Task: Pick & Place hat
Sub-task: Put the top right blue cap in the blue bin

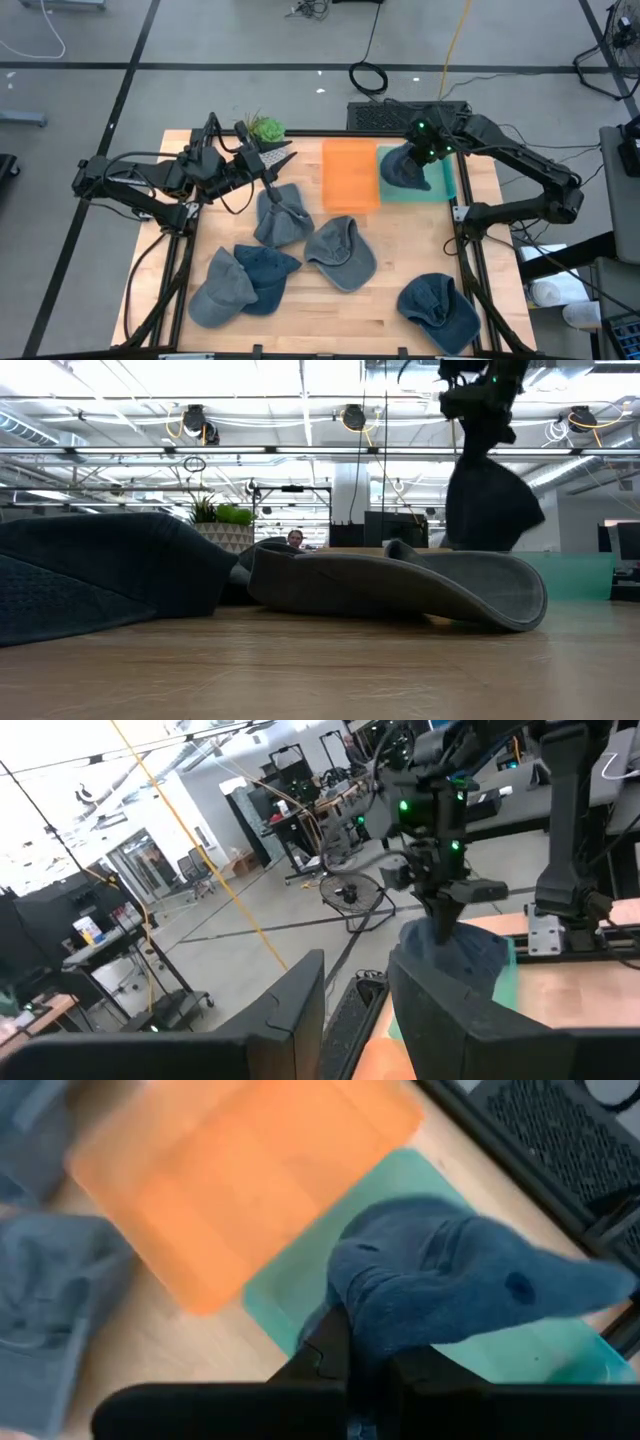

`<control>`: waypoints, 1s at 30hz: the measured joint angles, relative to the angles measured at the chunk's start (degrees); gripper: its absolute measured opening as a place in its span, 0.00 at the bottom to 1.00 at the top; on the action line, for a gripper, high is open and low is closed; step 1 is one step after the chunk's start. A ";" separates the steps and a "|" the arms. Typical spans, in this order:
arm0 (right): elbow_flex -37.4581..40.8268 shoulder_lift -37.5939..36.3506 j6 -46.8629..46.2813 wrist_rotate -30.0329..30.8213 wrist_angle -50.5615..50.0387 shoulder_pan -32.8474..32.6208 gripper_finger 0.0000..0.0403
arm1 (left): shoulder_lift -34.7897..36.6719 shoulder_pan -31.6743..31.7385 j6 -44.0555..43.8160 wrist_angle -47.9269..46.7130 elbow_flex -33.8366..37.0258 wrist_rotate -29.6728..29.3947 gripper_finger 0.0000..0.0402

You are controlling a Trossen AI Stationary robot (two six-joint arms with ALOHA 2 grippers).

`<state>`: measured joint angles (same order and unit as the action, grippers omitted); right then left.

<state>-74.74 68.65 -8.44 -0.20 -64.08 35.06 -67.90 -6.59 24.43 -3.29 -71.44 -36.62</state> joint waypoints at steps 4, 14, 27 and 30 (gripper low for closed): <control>5.00 -1.12 2.85 0.33 3.50 2.83 0.00 | 0.00 0.84 -0.52 0.00 0.00 -0.02 0.31; 13.88 -4.48 7.35 0.52 5.23 10.18 0.00 | 0.00 1.64 -0.55 -2.82 0.00 -0.03 0.31; 23.31 -5.12 15.30 0.14 6.79 15.07 0.00 | 0.00 1.70 -0.46 -3.13 0.00 -0.02 0.31; 25.39 -5.08 16.43 0.44 8.58 15.22 0.02 | 0.00 1.70 0.12 -3.13 0.00 -0.02 0.31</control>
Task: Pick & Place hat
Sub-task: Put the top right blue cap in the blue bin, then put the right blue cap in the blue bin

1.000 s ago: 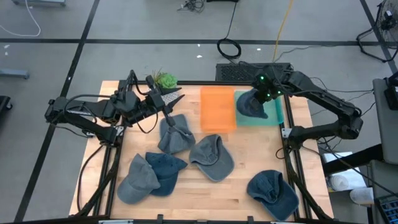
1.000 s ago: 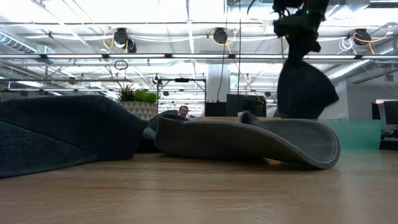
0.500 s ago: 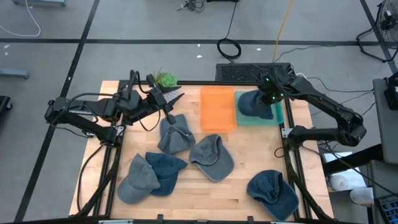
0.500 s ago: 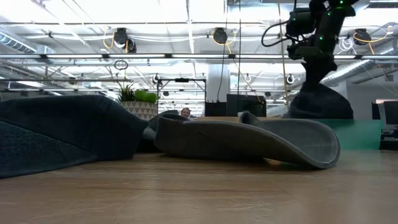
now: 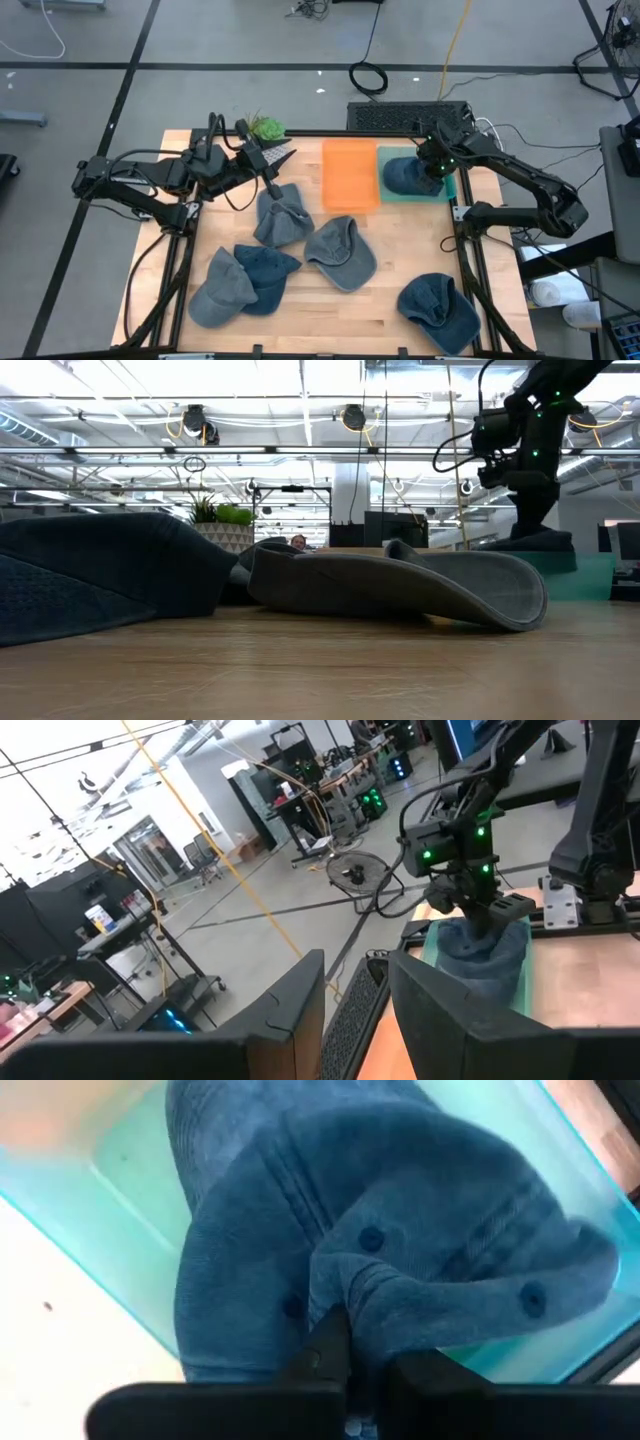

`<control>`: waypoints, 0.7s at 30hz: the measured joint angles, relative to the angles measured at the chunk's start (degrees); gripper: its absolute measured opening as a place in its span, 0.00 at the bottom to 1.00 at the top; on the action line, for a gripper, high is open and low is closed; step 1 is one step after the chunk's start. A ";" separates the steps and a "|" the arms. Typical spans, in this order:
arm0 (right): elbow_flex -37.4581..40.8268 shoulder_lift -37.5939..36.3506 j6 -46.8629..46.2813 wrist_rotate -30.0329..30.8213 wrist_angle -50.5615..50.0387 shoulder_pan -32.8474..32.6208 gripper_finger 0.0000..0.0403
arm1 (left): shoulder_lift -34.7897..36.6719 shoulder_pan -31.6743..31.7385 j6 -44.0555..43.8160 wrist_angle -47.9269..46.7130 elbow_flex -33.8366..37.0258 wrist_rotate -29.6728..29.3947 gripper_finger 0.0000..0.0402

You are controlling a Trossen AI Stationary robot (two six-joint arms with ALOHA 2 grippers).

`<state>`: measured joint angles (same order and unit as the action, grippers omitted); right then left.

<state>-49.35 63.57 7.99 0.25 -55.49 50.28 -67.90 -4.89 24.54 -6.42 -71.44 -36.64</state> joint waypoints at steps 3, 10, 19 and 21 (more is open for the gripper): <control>0.44 0.00 0.69 1.09 1.55 0.00 0.08 | 0.00 0.00 0.43 0.02 0.00 0.00 0.31; -1.29 -0.04 2.19 7.01 1.76 -0.13 0.33 | 0.00 0.00 0.24 0.24 0.00 -0.08 0.31; -6.07 -0.06 -0.17 20.10 1.51 -0.15 0.61 | 0.00 0.00 -0.90 0.26 0.00 -4.94 0.31; -7.27 -0.06 -2.49 17.81 0.59 -0.51 0.63 | 0.00 0.00 -0.91 0.26 0.00 -4.96 0.31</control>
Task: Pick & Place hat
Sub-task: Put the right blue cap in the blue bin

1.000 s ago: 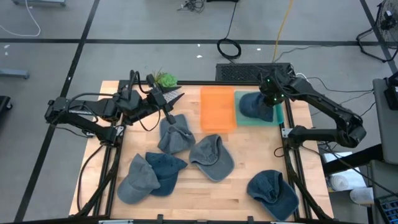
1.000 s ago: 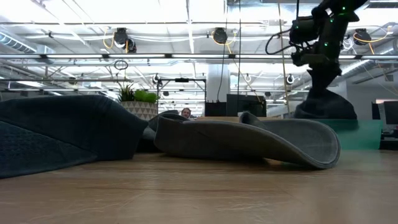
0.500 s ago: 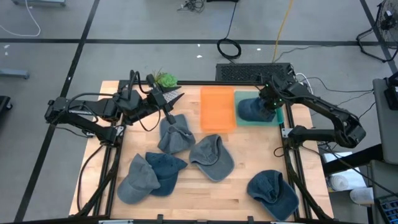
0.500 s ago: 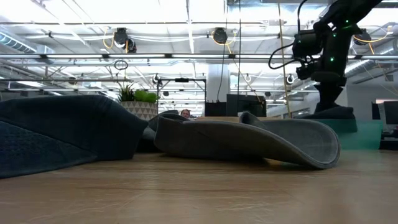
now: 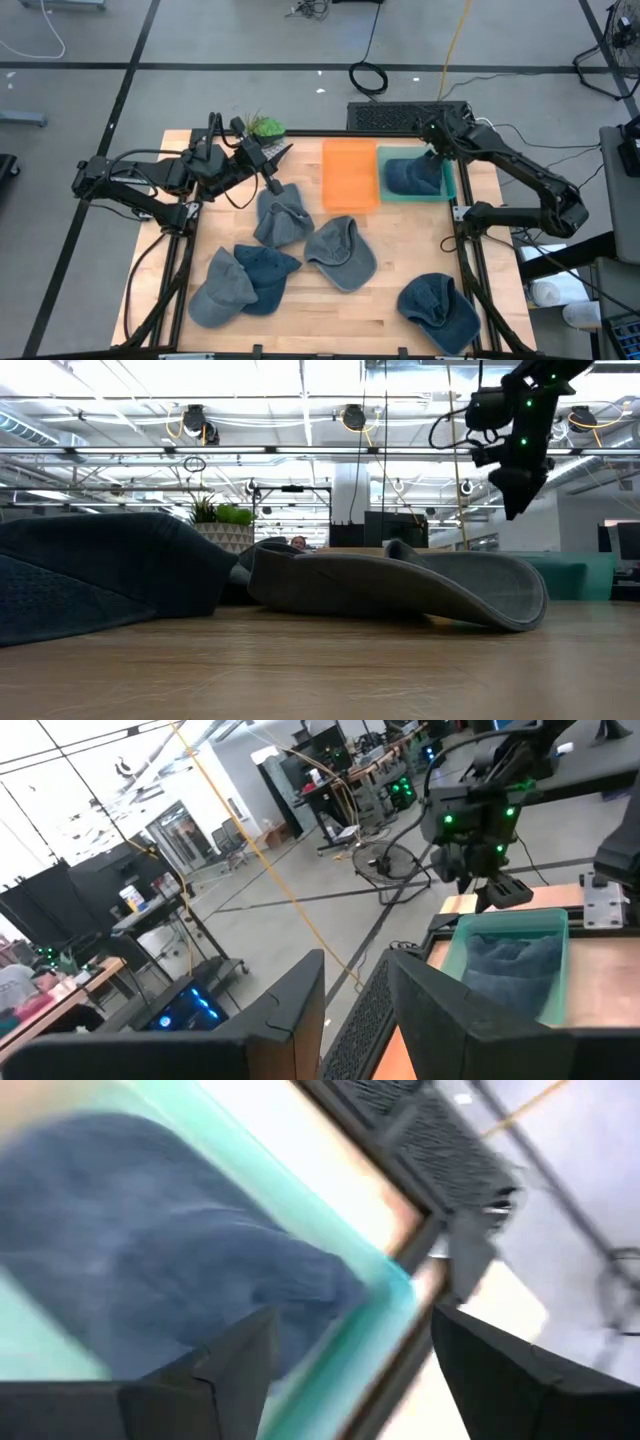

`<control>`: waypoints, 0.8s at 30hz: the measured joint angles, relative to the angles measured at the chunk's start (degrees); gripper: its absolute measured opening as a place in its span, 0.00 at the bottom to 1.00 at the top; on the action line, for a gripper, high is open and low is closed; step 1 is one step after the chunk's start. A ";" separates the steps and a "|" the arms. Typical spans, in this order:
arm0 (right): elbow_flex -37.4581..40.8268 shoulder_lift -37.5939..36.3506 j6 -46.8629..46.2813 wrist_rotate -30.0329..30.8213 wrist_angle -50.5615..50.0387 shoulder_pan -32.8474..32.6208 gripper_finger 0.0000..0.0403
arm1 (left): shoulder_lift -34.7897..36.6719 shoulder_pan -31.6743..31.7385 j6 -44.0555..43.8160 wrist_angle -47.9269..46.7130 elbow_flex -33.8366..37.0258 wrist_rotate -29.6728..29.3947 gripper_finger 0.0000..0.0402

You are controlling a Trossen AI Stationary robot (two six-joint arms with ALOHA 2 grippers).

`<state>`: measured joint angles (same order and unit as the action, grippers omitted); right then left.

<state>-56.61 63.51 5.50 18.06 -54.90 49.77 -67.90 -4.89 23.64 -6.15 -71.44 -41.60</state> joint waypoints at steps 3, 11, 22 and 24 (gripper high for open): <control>-1.07 0.00 -2.98 -6.68 -1.28 -0.99 0.64 | 0.00 0.00 -0.10 0.00 0.00 0.02 0.31; -1.19 0.02 -5.49 -13.76 2.21 -5.04 0.65 | 1.20 0.00 -5.38 0.57 0.07 0.08 0.31; -1.19 0.02 -6.97 -15.49 4.61 -8.39 0.82 | 7.60 -0.48 -9.09 -4.19 0.05 3.84 0.31; -1.19 0.02 -7.75 -18.39 4.49 -8.85 0.85 | 8.90 -0.59 -11.11 -5.85 0.06 5.59 0.31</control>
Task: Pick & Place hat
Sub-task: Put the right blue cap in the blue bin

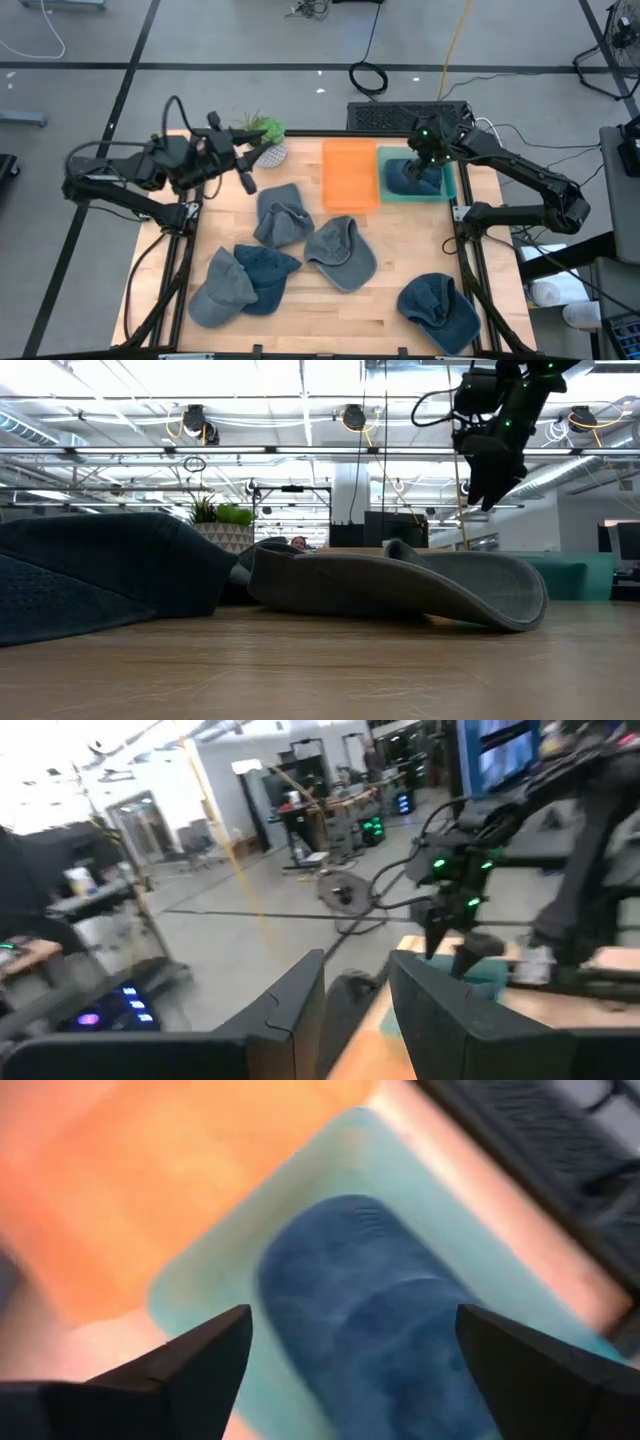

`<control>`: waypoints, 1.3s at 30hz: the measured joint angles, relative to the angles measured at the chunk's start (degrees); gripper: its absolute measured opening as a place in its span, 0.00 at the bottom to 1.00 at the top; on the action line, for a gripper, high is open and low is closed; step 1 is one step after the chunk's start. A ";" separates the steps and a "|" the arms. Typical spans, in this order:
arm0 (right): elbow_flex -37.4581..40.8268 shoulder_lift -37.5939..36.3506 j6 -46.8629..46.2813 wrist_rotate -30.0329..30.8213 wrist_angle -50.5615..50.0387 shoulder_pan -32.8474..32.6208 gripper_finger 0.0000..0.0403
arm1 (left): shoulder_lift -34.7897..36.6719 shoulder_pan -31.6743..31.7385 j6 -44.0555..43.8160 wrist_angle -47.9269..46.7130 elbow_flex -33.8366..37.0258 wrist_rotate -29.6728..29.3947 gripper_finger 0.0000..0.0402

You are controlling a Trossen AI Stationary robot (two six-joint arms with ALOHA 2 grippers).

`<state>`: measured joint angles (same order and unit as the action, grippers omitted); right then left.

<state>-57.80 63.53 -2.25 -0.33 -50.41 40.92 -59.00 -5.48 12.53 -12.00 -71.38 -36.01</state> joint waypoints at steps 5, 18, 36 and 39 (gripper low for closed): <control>0.00 -0.19 -4.09 -2.91 -0.77 -2.15 0.85 | 3.41 -0.02 -7.82 -3.70 0.01 4.12 0.38; -10.24 -0.81 -6.82 -2.36 -7.00 -10.44 0.84 | 7.87 -0.02 -15.01 -15.12 -0.01 7.22 0.81; -35.50 0.57 -38.99 -3.82 -29.66 -26.81 0.85 | 9.11 -0.02 -17.10 -18.82 -0.03 7.00 0.88; -35.52 1.51 -43.28 -5.92 -29.24 -31.08 0.84 | 9.11 -0.02 -17.60 -19.56 -0.03 7.61 0.88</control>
<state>-93.32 65.04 -45.53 -6.25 -79.65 9.84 -49.89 -5.50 -5.06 -31.56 -71.42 -28.40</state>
